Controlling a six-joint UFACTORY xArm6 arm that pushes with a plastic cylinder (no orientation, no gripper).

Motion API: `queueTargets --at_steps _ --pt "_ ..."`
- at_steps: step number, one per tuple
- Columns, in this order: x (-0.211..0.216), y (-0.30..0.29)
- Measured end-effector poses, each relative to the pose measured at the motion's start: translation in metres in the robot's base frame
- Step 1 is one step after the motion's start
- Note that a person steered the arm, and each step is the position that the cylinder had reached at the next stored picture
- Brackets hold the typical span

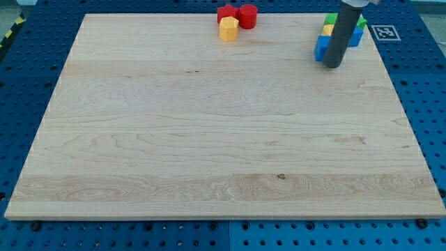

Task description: Move your arm to the top center

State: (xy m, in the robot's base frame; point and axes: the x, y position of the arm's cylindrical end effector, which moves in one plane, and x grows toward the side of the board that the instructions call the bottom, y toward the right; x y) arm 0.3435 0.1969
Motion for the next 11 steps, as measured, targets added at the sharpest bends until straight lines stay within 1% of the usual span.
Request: queueTargets --at_steps 1,2,3,4,5,7,9,10,11 --pt "0.000 0.000" --pt "0.009 -0.005" --pt "0.031 -0.035" --pt "0.019 -0.076" --pt "-0.009 -0.097" --pt "-0.020 -0.097" --pt "-0.070 -0.089" --pt "-0.078 -0.078" --pt "-0.078 -0.075"
